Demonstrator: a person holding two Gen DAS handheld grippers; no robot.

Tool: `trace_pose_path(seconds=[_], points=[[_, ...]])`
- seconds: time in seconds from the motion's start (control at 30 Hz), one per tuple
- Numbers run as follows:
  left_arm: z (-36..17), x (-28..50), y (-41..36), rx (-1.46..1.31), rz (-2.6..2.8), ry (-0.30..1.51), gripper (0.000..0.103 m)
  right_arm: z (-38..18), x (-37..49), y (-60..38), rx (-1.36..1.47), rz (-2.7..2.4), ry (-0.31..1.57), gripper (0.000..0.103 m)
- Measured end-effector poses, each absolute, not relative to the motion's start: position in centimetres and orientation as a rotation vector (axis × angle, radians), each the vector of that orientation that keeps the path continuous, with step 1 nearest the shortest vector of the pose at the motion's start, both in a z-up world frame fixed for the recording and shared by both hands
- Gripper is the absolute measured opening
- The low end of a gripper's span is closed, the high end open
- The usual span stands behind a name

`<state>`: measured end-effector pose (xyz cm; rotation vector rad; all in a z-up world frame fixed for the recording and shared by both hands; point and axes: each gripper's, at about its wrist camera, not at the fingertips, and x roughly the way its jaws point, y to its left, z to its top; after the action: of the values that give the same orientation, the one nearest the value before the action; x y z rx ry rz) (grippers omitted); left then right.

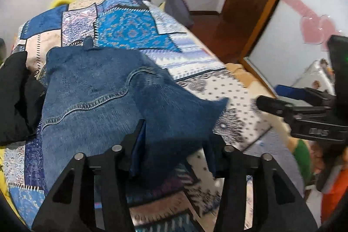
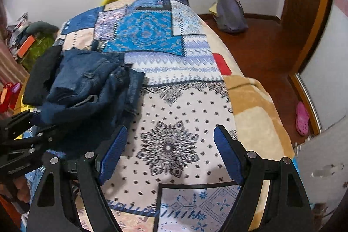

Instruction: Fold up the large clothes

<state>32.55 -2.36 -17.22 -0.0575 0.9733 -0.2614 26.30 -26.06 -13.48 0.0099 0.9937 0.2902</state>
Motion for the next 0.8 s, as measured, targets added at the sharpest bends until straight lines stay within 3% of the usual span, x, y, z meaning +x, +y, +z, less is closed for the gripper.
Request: trace_pose_path(seconds=[0.37,0.8], points=[[-10.7,29.4,3.5,-0.053,-0.12,0.819,0.049,-9.6,26.4,-19.4,-0.045,0.444,0.889,0.079],[-18.3,29.9,10.0,-0.076,-0.007,1.025,0.05,-14.5,26.9,-13.5,-0.208,0.498,0.971,0.079]])
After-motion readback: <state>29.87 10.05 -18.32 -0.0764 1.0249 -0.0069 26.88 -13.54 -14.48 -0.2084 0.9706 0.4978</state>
